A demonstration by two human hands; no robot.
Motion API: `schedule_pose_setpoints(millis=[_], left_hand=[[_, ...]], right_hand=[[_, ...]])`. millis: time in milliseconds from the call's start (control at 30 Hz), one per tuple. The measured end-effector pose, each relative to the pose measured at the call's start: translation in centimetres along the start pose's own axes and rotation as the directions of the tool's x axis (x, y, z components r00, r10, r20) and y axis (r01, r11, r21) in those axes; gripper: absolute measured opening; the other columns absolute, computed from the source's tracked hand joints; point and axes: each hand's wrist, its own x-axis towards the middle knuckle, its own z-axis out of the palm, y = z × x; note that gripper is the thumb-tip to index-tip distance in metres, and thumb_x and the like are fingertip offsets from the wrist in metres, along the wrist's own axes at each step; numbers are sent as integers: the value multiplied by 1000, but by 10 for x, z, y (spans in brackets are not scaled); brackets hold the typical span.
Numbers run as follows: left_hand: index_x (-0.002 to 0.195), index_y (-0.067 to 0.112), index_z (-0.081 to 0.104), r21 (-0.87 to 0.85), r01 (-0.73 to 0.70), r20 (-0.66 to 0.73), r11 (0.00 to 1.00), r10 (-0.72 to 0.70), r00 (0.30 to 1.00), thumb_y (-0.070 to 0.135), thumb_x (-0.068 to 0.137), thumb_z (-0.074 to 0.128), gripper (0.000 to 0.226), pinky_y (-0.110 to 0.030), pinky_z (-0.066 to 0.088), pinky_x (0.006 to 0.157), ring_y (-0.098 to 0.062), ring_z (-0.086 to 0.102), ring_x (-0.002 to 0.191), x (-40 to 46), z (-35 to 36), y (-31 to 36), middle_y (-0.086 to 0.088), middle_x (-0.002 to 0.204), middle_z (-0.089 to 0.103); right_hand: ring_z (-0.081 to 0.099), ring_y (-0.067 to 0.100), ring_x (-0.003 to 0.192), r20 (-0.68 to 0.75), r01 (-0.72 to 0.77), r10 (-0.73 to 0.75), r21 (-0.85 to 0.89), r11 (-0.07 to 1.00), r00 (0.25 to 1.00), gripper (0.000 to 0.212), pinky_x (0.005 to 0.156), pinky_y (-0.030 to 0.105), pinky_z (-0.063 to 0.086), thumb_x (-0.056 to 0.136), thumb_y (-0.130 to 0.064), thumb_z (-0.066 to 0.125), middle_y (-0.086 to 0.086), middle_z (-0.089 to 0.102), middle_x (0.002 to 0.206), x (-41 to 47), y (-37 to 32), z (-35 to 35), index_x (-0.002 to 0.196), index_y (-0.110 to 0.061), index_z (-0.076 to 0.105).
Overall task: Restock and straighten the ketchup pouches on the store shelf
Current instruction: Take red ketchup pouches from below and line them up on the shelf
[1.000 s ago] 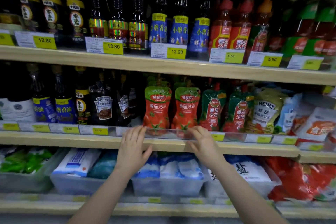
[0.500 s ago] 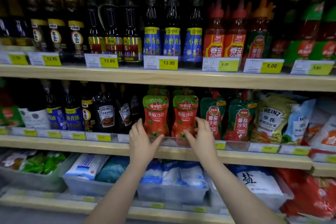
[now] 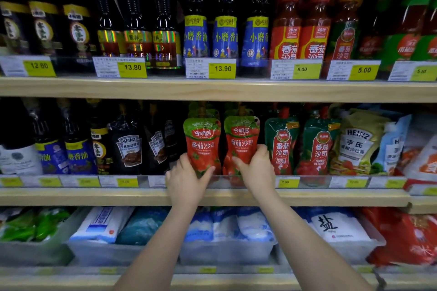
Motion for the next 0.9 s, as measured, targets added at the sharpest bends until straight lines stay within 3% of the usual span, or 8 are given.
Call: schedule_pose_setpoints(millis=[133, 233, 367, 700, 900], left_hand=[[117, 6, 44, 5, -28, -3, 1000, 28, 1000, 63, 76, 58, 71, -40, 38, 82, -29, 61, 93, 3, 2, -4, -12, 103, 65], [118, 7, 43, 14, -36, 8, 999, 35, 999, 63, 78, 55, 70, -40, 36, 81, -29, 61, 95, 5, 2, -5, -12, 105, 65], [119, 8, 44, 50, -20, 0, 999, 20, 1000, 65, 79, 52, 70, -40, 36, 82, -28, 60, 96, 4, 3, -3, -11, 106, 64], [125, 11, 42, 62, -2, 4, 998, 2, 1000, 69, 80, 47, 73, -39, 35, 84, -25, 59, 99, 3, 8, -1, -7, 111, 64], [134, 7, 35, 9, 8, 20, 1000, -8, 1000, 68, 78, 50, 84, -40, 34, 92, -27, 53, 111, 2, 6, 0, -12, 122, 58]], right_hand=[[64, 33, 92, 45, -36, 36, 4, 999, 998, 67, 69, 37, 49, 77, -44, 69, 11, 65, 106, 6, 4, 3, 122, -9, 33], [64, 31, 88, 87, -6, 6, -5, 1000, 996, 59, 64, 33, 42, 76, -43, 69, 8, 65, 103, 13, 7, -1, 115, -13, 35], [64, 29, 85, 141, 47, -47, 2, 999, 989, 53, 64, 33, 45, 76, -41, 69, 6, 66, 100, 19, 12, -5, 110, -15, 37], [63, 26, 94, 90, 70, -65, -43, 997, 994, 54, 66, 29, 38, 79, -46, 64, 3, 65, 107, 11, 12, -1, 117, -17, 40], [63, 25, 97, 94, 52, -50, -19, 998, 994, 58, 70, 31, 44, 78, -47, 65, 4, 65, 111, 8, 12, -1, 121, -17, 39]])
